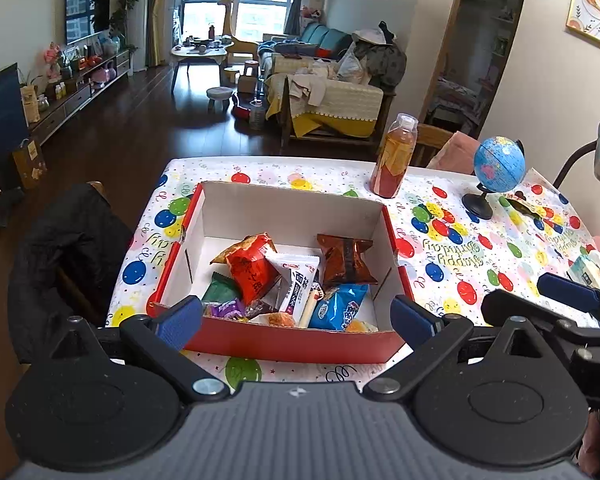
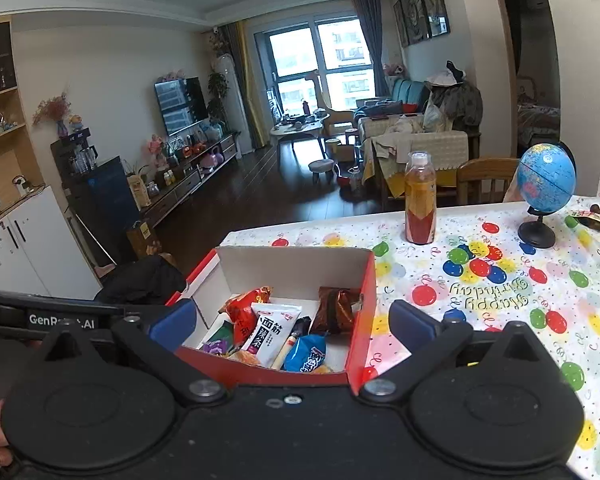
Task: Organize snacks
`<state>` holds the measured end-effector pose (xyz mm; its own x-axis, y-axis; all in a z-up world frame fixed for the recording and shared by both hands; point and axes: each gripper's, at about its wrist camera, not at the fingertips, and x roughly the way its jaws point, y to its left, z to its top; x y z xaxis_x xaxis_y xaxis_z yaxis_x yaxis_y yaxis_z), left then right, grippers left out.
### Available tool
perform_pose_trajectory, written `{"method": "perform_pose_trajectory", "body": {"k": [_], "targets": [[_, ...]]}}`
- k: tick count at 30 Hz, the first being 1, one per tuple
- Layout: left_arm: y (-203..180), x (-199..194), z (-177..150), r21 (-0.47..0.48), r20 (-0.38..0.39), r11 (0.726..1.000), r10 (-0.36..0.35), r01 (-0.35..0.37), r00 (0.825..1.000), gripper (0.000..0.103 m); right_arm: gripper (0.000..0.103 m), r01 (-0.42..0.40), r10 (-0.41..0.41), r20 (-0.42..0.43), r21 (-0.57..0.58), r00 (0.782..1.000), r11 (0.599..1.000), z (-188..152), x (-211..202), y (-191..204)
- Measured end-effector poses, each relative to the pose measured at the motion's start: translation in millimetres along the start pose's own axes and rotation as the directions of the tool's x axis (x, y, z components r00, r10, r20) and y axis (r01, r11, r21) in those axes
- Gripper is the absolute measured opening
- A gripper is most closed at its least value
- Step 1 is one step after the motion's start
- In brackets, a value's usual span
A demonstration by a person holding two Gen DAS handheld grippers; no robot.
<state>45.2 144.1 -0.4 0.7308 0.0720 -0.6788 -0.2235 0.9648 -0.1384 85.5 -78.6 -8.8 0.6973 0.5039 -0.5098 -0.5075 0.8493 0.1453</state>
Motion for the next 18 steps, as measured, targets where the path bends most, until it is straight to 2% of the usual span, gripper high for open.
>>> {"method": "perform_pose_trajectory", "body": {"k": [18], "targets": [[0.2, -3.6, 1.7, -0.012, 0.017, 1.0, -0.001, 0.001, 1.0, 0.101, 0.102, 0.044, -0.043, -0.017, 0.035, 0.999, 0.998, -2.2, 7.9, -1.5]]}}
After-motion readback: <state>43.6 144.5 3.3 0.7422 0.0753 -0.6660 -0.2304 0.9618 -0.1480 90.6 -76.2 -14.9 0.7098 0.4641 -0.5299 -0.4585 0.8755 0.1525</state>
